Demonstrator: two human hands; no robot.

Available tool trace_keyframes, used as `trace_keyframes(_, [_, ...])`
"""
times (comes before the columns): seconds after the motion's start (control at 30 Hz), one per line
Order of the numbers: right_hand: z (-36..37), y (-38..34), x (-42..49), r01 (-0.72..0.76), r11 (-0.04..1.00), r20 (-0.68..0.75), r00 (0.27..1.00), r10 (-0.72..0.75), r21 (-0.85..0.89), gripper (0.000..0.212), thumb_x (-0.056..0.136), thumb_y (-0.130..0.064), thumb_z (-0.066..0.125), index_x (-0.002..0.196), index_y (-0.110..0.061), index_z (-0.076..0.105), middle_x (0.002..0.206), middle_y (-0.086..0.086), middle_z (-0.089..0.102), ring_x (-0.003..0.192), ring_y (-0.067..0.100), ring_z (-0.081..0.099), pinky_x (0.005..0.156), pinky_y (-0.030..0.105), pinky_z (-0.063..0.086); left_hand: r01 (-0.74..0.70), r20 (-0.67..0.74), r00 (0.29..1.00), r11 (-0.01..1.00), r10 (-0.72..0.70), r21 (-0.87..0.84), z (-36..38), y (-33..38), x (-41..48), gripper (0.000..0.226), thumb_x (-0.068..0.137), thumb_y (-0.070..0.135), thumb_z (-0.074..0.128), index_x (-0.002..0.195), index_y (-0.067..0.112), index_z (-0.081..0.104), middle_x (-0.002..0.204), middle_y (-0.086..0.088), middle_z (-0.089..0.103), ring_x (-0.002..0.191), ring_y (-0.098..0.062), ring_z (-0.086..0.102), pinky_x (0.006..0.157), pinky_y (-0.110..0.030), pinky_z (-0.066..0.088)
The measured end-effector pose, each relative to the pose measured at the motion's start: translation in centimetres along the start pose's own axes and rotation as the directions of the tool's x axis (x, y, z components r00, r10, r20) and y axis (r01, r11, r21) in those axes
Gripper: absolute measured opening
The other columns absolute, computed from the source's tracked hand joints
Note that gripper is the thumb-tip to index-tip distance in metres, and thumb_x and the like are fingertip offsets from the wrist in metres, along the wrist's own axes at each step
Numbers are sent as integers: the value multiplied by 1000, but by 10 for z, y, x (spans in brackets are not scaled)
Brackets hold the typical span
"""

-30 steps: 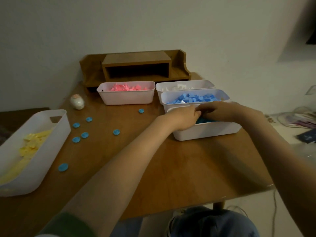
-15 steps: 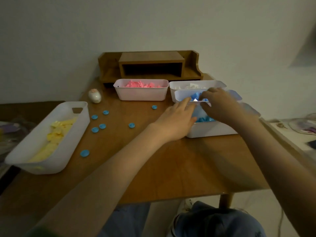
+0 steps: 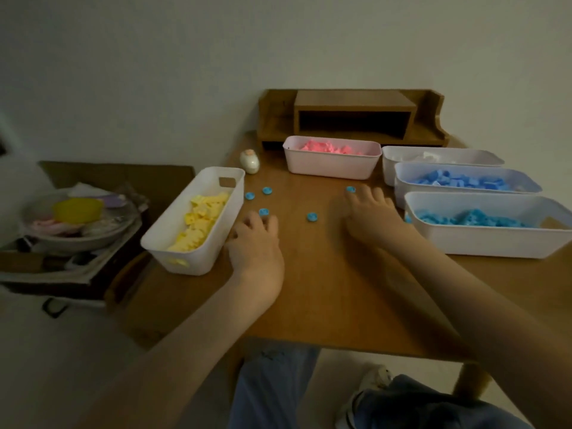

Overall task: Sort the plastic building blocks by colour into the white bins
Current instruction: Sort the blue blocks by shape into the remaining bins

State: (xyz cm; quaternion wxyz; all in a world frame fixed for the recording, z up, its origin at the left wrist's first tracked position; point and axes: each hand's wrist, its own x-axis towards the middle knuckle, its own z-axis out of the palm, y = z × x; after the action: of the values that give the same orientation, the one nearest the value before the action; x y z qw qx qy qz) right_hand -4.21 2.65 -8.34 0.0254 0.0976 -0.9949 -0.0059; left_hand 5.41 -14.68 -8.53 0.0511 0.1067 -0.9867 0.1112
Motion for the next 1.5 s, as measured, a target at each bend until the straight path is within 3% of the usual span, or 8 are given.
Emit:
trace_keyframes(0.1, [6, 6, 2, -102, 995, 93, 991, 101, 1, 51, 98, -35, 32, 144, -16, 23, 151, 16, 19, 138, 37, 20, 110, 51, 23, 24, 115, 993, 998, -31, 59, 7, -6, 10, 44, 103, 32, 30, 138, 8, 25, 129, -21, 40, 113, -31, 50, 69, -32, 47])
trace_keyframes(0.2, [15, 9, 1, -110, 994, 161, 981, 107, 13, 45, 99, -39, 26, 135, -13, 36, 144, 17, 34, 134, 38, 30, 108, 52, 28, -25, 75, 997, 999, 23, 28, 12, -9, 17, 41, 101, 23, 36, 137, 3, 31, 131, -20, 42, 116, -29, 49, 85, -33, 48])
trace_keyframes(0.33, [13, 8, 3, -19, 993, 86, 996, 9, 113, 35, 97, -19, 38, 130, -11, 44, 139, 11, 41, 131, 30, 34, 107, 43, 33, -69, 72, 995, 998, 68, 2, 9, -7, 22, 43, 99, 12, 36, 139, -1, 28, 138, -22, 38, 122, -30, 45, 98, -34, 42])
trace_keyframes(0.63, [-1, -13, 1, 327, 838, -40, 938, -346, 437, 33, 93, -4, 47, 119, -24, 55, 127, -3, 45, 110, 7, 46, 91, 19, 40, -75, -143, 988, 992, 60, -102, 19, 2, 45, 36, 94, 10, 47, 128, 7, 37, 130, -17, 44, 113, -27, 47, 94, -32, 41])
trace_keyframes(0.9, [10, -29, 23, 372, 899, 5, 923, -384, 231, 40, 96, -38, 43, 134, -28, 38, 130, 0, 41, 113, 15, 44, 93, 29, 41, 21, -37, 999, 981, -28, -192, 24, 5, 74, 47, 95, 13, 46, 139, 6, 31, 141, -19, 33, 124, -32, 39, 102, -38, 40])
trace_keyframes(1.2, [15, -35, 35, 433, 891, -122, 900, -419, 139, 28, 98, -41, 35, 106, -17, 48, 87, 1, 54, 71, 15, 55, 66, 30, 52, 72, -5, 997, 953, -77, -296, 31, 5, 99, 37, 102, 23, 33, 134, 4, 37, 113, -14, 61, 96, -25, 62, 66, -31, 44])
trace_keyframes(1.37, [18, -39, 46, 401, 848, -202, 915, -350, 346, 40, 98, -44, 32, 111, -16, 58, 78, 0, 60, 72, 15, 60, 73, 32, 52, 58, -53, 995, 925, -84, -375, 29, 4, 97, 35, 100, 38, 36, 92, 13, 58, 68, 0, 52, 60, -13, 51, 53, -27, 39])
trace_keyframes(1.5, [14, -43, 55, 311, 851, -172, 950, -261, 423, 39, 95, -46, 38, 107, -18, 63, 85, 2, 66, 74, 11, 61, 72, 27, 50, 17, -140, 986, 893, -89, -449, 16, 8, 92, 41, 99, 43, 34, 68, 17, 45, 60, 2, 46, 51, -10, 44, 46, -23, 33])
